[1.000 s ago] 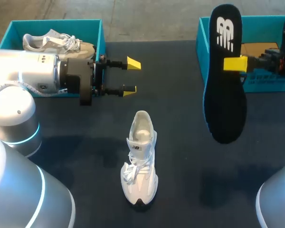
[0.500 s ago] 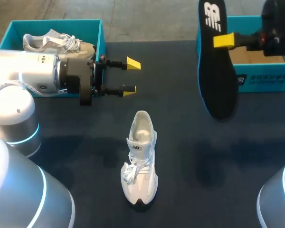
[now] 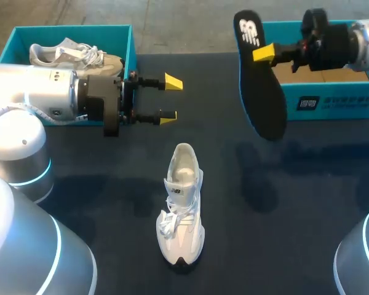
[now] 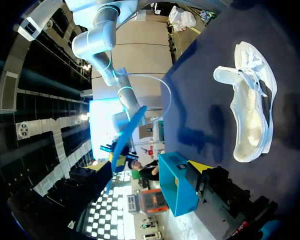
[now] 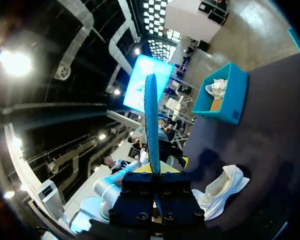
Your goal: Take the shoe out of the shoebox, open the shoe tongue, remove and reinsert the insole, then place the shoe into the shoebox
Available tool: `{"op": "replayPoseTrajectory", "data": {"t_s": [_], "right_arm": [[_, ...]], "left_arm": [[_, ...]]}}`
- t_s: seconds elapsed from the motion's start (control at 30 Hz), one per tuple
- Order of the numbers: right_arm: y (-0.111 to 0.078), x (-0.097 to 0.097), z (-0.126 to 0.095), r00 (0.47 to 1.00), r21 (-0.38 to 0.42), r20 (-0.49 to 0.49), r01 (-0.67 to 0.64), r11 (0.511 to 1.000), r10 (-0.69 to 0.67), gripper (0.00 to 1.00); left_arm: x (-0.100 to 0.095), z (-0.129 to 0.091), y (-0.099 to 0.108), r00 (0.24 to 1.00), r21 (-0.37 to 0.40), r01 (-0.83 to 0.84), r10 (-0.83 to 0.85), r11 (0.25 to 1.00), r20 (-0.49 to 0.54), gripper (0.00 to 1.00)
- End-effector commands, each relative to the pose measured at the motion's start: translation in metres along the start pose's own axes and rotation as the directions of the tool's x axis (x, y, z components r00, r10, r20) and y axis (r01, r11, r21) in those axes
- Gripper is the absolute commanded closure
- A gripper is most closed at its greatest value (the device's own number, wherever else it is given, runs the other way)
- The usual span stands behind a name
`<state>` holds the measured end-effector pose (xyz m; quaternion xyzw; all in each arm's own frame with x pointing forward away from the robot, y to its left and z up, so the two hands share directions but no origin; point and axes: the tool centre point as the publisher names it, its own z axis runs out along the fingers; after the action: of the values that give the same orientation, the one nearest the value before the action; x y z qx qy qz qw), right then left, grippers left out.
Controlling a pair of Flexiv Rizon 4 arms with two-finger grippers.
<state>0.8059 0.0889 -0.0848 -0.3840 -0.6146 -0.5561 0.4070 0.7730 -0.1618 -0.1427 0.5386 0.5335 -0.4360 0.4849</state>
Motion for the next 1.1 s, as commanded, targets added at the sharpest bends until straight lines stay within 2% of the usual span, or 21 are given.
{"op": "replayPoseTrajectory", "data": {"t_s": [0.03, 0.2, 0.33, 0.5, 0.7, 0.83, 1.1], "right_arm": [[0.002, -0.029, -0.001, 0.998, 0.063, 0.028, -0.053, 0.997, 0.051, 1.00], [-0.001, -0.034, -0.003, 0.990, 0.025, 0.104, -0.097, 0.995, 0.094, 1.00], [-0.002, -0.034, -0.002, 0.986, -0.033, 0.122, -0.109, 0.994, 0.112, 1.00], [0.005, -0.037, 0.006, 0.974, -0.064, 0.173, -0.140, 0.988, 0.149, 1.00], [0.019, -0.046, 0.024, 0.970, -0.109, 0.175, -0.153, 0.982, 0.171, 1.00], [0.029, -0.049, 0.038, 0.975, -0.126, 0.141, -0.155, 0.980, 0.172, 1.00], [0.029, -0.049, 0.038, 0.975, -0.126, 0.141, -0.155, 0.980, 0.172, 1.00]], "left_arm": [[0.001, 0.000, -0.001, 1.000, -0.002, -0.002, 0.002, 1.000, 0.002, 0.00], [0.001, 0.000, -0.001, 1.000, -0.002, -0.002, 0.002, 1.000, 0.002, 0.00], [0.001, 0.000, -0.001, 1.000, -0.002, -0.002, 0.002, 1.000, 0.002, 0.00], [0.001, 0.000, -0.001, 1.000, -0.002, -0.002, 0.002, 1.000, 0.002, 0.00], [0.001, 0.000, -0.001, 1.000, -0.002, -0.002, 0.002, 1.000, 0.002, 0.00], [0.001, 0.000, -0.001, 1.000, -0.002, -0.002, 0.002, 1.000, 0.002, 0.00], [0.001, 0.000, -0.001, 1.000, -0.002, -0.002, 0.002, 1.000, 0.002, 0.00]]}}
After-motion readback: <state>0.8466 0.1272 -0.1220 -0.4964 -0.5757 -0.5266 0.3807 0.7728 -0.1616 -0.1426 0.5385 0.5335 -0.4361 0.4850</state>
